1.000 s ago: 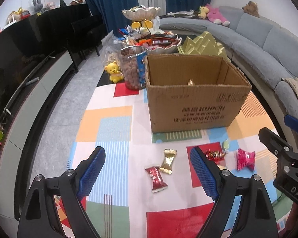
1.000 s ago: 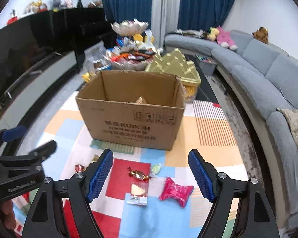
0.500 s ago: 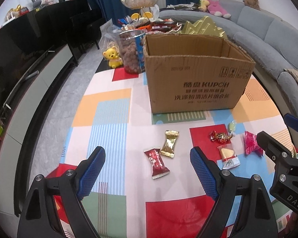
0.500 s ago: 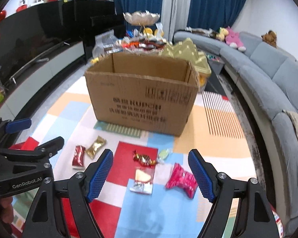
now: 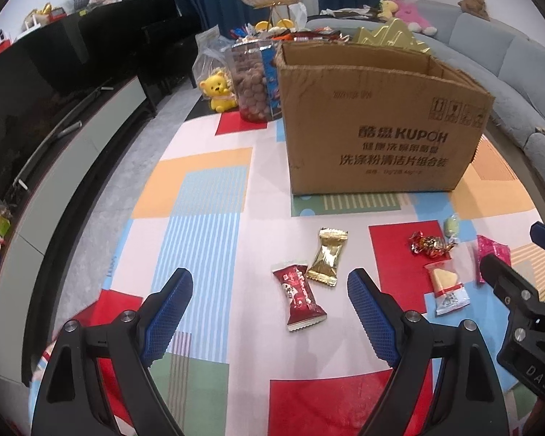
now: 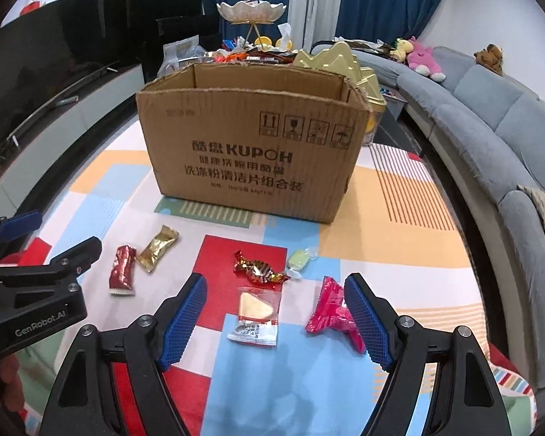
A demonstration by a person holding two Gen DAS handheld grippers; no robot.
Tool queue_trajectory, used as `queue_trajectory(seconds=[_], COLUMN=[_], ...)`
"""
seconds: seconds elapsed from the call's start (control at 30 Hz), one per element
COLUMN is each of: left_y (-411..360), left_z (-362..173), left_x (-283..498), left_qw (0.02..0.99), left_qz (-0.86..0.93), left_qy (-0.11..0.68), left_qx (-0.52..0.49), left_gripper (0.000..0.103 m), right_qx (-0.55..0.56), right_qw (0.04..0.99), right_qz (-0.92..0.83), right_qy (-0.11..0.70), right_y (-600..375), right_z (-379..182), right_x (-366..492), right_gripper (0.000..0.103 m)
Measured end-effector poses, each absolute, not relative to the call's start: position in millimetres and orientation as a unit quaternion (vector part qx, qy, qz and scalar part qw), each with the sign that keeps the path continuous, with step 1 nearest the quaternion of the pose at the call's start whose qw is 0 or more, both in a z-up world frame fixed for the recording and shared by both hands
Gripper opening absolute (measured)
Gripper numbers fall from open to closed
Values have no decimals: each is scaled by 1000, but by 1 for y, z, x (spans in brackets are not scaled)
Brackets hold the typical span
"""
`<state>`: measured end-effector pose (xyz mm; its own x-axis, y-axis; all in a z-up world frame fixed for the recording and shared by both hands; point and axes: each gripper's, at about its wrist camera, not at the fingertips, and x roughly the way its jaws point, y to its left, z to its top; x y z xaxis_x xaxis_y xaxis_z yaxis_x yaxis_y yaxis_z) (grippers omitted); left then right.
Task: Organize snacks
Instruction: 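Grasp the red candy pack with left tool while right tool grasps the white cheese cake packet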
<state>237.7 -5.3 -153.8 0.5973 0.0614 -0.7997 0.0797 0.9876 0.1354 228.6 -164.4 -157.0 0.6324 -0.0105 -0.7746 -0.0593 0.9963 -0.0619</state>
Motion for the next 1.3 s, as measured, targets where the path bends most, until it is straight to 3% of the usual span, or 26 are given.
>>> queue_trajectory(seconds=[0.73, 1.17, 1.3], left_y=[-3, -3, -3], left_z=[-213, -226, -230], left_x=[252, 262, 264], left_qw=[879, 878, 876], left_qz=[17, 21, 19], left_qy=[473, 476, 480], left_qx=[59, 53, 48], left_gripper=[85, 78, 68], right_qx=[-36, -15, -14], right_qw=[887, 872, 871], right_qz=[34, 34, 35], right_qy=[460, 489, 489], right_y=[-154, -160, -160], right_z=[-213, -237, -239], right_x=[243, 251, 252], right_gripper=[77, 63, 61])
